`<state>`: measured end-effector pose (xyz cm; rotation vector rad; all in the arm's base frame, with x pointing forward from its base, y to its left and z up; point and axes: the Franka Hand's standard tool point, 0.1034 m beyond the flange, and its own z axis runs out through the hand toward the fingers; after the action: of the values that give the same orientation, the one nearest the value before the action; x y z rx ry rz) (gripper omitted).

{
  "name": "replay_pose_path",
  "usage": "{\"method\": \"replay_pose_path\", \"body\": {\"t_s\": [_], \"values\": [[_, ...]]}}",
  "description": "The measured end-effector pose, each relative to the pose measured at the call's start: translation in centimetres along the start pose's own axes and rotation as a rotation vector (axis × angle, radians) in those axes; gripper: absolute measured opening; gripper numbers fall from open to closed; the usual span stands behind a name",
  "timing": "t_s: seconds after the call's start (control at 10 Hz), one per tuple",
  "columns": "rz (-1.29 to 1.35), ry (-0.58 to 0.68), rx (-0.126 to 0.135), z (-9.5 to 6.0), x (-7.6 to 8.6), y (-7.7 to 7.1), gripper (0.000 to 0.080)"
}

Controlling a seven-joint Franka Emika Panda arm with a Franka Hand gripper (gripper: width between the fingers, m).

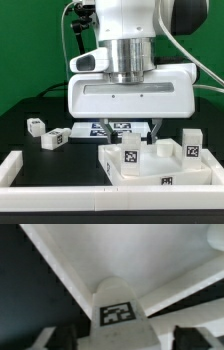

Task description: Assemble square table

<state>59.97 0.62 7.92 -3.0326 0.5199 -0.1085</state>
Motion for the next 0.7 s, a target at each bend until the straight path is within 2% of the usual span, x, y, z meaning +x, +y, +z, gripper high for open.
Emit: {"method": "replay_pose_path", "body": {"t_s": [0.1, 0.2, 0.4, 0.6, 0.7], "values": [[0.062, -0.001, 0.0, 0.0, 0.0, 0.0, 0.0374], [0.152, -0.002, 0.005, 0.0, -0.1, -0.1, 0.0289], [0.308, -0.005, 0.007, 0.1, 0.0, -0.1, 0.0289], [0.567, -0.02, -0.003, 0.1, 1.1, -0.1, 0.0289], [0.765, -0.05, 0.016, 0.1, 1.4, 0.0, 0.0289]]}}
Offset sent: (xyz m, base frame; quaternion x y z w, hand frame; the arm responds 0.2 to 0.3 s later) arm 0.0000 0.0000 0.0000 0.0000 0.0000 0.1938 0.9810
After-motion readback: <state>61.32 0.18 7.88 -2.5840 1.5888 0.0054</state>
